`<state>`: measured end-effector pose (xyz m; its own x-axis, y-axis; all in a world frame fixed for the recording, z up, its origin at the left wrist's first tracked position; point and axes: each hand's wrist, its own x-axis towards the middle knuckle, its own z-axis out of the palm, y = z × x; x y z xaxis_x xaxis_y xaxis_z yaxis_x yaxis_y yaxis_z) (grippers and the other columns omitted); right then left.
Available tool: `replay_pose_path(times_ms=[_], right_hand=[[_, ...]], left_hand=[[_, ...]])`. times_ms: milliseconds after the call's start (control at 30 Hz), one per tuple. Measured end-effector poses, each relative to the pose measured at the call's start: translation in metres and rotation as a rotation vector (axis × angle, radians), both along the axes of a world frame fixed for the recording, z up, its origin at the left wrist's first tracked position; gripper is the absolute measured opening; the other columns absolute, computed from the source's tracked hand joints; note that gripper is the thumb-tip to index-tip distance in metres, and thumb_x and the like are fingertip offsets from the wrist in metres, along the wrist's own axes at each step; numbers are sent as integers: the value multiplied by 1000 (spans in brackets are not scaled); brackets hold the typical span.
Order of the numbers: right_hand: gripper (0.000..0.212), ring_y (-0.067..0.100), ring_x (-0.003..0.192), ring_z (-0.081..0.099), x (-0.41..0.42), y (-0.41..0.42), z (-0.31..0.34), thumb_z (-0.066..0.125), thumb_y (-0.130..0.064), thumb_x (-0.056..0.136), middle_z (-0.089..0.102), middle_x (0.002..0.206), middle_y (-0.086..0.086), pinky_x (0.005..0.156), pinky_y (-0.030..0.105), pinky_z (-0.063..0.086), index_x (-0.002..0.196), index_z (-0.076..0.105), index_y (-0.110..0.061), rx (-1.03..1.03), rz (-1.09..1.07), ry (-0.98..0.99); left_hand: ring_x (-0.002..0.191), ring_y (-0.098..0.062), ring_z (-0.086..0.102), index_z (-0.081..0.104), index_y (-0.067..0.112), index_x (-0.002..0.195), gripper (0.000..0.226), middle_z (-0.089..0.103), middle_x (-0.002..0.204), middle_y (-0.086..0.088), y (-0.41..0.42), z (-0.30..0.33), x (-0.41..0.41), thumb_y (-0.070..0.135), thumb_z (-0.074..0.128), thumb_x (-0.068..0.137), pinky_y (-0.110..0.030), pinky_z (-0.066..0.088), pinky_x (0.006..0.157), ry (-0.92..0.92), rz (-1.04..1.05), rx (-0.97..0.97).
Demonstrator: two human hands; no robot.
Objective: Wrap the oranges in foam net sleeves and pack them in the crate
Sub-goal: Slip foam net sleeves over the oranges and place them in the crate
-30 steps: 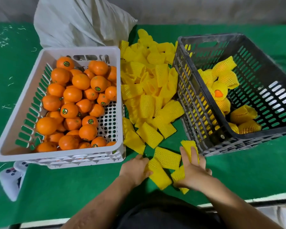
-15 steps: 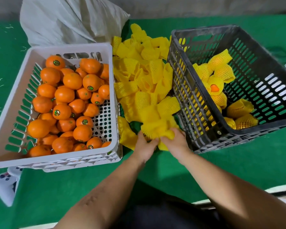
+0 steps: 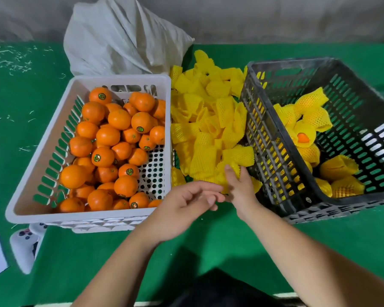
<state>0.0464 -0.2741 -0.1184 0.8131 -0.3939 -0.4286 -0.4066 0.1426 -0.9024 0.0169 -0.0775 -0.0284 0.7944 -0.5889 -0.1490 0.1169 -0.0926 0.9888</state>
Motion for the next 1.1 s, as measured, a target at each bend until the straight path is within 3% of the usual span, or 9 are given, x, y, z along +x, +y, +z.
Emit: replay_pose_path(times_ms=[133,233,333,400,500,633,867,1000,1100], right_hand=[[69,33,123,57,11,7,12,38,-67,100,24,163,-4,66,43,65,160,21,-37,98,-71,166],[76,36,139,43,13,9,13,30,-72,98,16,168,2,103,55,51,162,18,-31,-63,-42,227],[56,27,101,60,14,15,20,43,-57,102,53,134,3,75,41,54,152,35,-33,29,-77,179],[37,20,75,56,15,22,28,53,-36,102,62,110,7,53,31,47,138,45,-33,69,-69,134],[23,20,72,61,20,30,33,54,-20,101,67,105,10,55,31,51,118,58,-34,33,-45,84],[26,22,78,60,27,35,47,54,-16,100,66,106,8,63,33,55,118,62,-34,27,-33,55],[22,28,102,67,35,38,56,51,-19,105,70,120,12,85,47,58,123,64,-20,246,-56,27],[16,24,87,66,38,36,58,53,-27,105,74,105,4,61,35,57,112,67,-25,375,-143,37],[14,27,85,65,36,42,59,57,-25,104,75,105,8,55,31,54,114,68,-24,457,-168,57]], left_hand=[[98,-21,72,67,14,132,29,74,119,-2,48,38,38,12,63,103,-36,59,93,-48,279,-128],[94,-15,72,73,29,120,21,75,116,0,69,51,75,26,65,101,-32,60,85,-161,433,-174],[104,1,66,63,36,122,21,70,116,14,69,21,108,27,63,103,-29,56,90,-433,483,281],[129,-15,57,53,23,143,41,60,139,0,64,-13,128,19,61,103,-45,50,108,-482,366,626],[147,-44,35,24,16,165,74,28,164,-20,55,-52,153,16,60,101,-55,34,120,-484,87,1026],[153,-53,19,-4,29,168,97,-9,174,-9,43,-65,183,6,59,98,-57,28,122,-480,12,1213],[110,-41,64,29,24,153,72,28,145,-15,30,-68,211,3,65,95,-48,57,89,-554,174,1298],[88,-37,65,43,20,135,47,45,130,-8,42,-77,212,12,68,94,-42,49,55,-646,189,1186],[85,-37,63,38,23,142,58,43,130,-8,53,-88,213,29,71,94,-38,42,53,-729,62,1290]])
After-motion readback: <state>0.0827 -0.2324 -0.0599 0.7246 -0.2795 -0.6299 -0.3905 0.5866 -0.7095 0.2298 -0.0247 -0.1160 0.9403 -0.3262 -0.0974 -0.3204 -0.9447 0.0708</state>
